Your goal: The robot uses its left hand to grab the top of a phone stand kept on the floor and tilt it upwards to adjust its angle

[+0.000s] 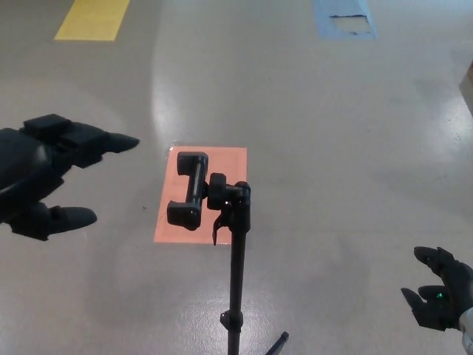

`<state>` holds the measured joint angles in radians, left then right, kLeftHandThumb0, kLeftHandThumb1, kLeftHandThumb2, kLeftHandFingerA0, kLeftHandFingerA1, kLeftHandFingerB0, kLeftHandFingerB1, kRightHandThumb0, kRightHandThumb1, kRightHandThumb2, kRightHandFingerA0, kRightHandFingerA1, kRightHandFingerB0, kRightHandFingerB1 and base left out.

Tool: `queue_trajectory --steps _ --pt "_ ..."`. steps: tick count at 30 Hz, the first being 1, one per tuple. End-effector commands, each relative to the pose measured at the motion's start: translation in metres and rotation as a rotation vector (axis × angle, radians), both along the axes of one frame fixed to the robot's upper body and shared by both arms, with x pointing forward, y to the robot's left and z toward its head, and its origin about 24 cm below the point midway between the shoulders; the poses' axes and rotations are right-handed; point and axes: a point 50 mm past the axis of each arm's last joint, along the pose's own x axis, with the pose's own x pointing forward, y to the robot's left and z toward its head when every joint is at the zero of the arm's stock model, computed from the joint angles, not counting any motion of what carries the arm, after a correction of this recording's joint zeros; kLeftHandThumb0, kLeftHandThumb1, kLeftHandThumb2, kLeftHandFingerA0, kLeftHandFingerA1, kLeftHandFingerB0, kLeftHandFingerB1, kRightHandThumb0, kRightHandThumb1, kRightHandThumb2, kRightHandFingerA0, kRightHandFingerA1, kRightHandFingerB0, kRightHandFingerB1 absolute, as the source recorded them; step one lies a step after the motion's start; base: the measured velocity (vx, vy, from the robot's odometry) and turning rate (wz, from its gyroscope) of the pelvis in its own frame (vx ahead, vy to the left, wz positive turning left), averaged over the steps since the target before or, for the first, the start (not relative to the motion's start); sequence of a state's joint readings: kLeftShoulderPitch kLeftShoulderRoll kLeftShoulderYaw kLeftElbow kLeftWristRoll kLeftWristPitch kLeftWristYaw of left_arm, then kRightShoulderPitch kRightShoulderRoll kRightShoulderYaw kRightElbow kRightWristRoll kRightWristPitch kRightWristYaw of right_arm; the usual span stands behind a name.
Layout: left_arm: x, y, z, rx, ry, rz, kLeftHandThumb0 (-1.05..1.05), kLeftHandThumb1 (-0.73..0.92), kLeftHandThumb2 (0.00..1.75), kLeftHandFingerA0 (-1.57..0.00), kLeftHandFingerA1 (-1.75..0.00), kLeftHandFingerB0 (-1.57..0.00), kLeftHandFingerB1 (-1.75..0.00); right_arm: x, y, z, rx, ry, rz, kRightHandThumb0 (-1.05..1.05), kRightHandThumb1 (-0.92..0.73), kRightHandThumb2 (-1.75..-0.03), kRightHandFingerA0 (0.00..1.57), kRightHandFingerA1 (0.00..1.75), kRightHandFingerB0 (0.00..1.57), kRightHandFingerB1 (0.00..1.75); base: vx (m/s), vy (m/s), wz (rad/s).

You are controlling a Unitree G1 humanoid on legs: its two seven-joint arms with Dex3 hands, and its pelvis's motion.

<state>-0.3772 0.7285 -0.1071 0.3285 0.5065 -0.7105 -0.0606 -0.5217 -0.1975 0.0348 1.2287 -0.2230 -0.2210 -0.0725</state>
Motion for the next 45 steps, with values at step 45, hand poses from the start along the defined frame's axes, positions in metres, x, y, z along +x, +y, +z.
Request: queue_trajectory --steps 45 --pt "0.01 -0.057 0.023 0.193 -0.096 -0.131 -0.24 0.56 0.6 -0.23 -0.33 -0.1 -0.34 0.005 -0.004 0.005 -0.024 0.042 0.025 -0.3 -0.74 -0.62 0.33 0.38 0.17 0.29 0.0 0.0 0.0"
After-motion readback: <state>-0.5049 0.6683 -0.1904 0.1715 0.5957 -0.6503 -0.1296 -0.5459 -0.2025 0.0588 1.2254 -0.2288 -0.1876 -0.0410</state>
